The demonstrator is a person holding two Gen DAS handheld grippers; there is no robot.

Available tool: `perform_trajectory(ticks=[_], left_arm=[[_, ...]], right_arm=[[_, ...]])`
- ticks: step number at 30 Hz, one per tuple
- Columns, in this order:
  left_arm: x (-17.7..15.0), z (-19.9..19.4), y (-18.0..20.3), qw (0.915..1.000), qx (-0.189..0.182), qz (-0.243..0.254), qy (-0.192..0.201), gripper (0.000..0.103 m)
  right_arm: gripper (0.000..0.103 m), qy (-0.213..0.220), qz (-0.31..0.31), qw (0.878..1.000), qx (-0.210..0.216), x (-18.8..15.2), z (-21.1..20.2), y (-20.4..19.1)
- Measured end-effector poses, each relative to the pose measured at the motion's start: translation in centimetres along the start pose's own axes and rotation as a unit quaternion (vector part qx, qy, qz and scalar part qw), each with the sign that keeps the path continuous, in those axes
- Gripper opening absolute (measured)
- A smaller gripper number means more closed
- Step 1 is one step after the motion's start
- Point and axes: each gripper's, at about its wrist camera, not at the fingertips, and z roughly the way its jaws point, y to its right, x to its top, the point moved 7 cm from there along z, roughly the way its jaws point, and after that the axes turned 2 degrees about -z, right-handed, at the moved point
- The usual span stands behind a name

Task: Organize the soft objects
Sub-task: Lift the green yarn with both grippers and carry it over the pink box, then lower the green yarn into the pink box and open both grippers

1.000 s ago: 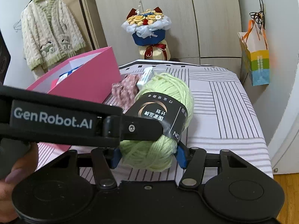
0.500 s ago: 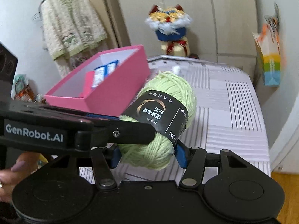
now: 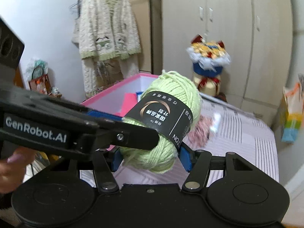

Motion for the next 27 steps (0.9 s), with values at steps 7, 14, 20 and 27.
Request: perform_trajectory(ticks=[7,14,20,27], left_arm=[[1.3,-1.3,-5.1,0.9988,0.012,-0.033,0.033,0.050],[3.6,-1.6,-9.1,0.9967,0.067,-0.030,0.035,0.051],[5.3,-0.6,-12.2,0.9930,0.114,-0.018,0.026,0.052],[5.6,1.2,-15.8,0.9904,0.133,-0.039,-0.002,0.052]], right_arm=[[0.066,0.009,-0.022,1.000,0.009,2.7,3.4,-2.3],[0.067,0.023,0.017,0.996,0.079,5.0,7.9,-3.1],[0.067,0.027,0.069,0.991,0.110,5.9,12.2,-3.4],[0.068,-0.013,0.107,0.987,0.115,5.7,16.5,-3.7]])
